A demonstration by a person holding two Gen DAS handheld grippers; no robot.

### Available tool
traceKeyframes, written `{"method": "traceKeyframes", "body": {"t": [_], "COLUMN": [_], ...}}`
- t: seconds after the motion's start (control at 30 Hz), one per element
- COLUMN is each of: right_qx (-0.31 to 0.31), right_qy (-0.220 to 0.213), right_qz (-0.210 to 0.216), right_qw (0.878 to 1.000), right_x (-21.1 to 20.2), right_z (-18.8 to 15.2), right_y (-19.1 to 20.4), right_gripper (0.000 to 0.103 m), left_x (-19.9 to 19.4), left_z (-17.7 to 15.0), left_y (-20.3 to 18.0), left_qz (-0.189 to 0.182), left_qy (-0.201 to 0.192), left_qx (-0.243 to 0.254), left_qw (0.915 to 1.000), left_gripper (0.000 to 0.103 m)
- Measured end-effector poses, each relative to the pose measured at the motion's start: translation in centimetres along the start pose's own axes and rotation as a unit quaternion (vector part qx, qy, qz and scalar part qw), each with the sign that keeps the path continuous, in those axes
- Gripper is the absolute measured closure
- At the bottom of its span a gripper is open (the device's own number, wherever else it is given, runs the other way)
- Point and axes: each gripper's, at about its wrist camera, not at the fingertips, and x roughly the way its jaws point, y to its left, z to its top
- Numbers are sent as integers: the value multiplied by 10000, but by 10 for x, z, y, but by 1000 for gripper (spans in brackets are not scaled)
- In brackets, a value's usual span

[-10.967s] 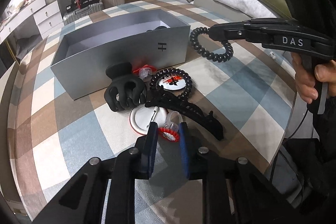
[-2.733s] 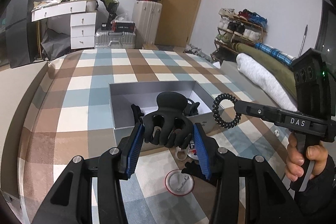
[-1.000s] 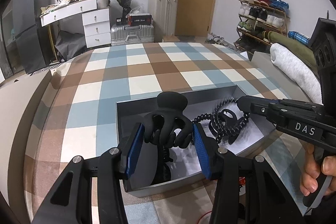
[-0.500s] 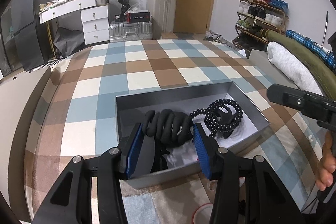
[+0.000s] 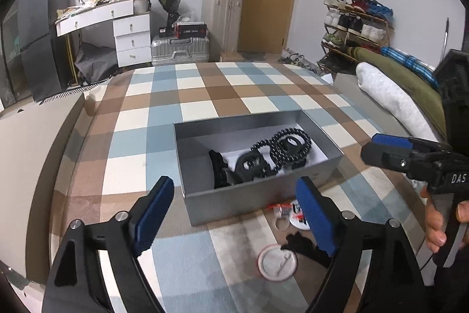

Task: Organize jewelry
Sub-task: 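Open both tools to drop the clip and tie into the box, then reach the right tool to the black comb headband and grasp it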

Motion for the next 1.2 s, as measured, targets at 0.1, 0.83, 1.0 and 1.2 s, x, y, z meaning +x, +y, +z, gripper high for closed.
{"method": "traceKeyframes", "body": {"t": [0.1,0.83,1.0,1.2], "right_qx": [-123,-1475,-1670,-1858], "right_qy": [266,1443,1594,1746], "right_qz": [-23,-154,-149,-224], "right_qw": [9996,9783,9729,9667], "right_x": [5,38,44,51], "right_z": [-8,-52,-60,-67], "right_y": [3,46,52,57], "right_gripper": [3,2,2,2], "left_x": [0,5,6,8], "left_z": [-3,-21,-23,-24], "left_y": [-1,9,10,9], "left_qz": [106,164,165,182], "left_qy": [55,421,461,517], "left_qx": [111,43,39,58], "left_qw": [9999,9990,9988,9985], "left_gripper": [6,2,2,2]}}
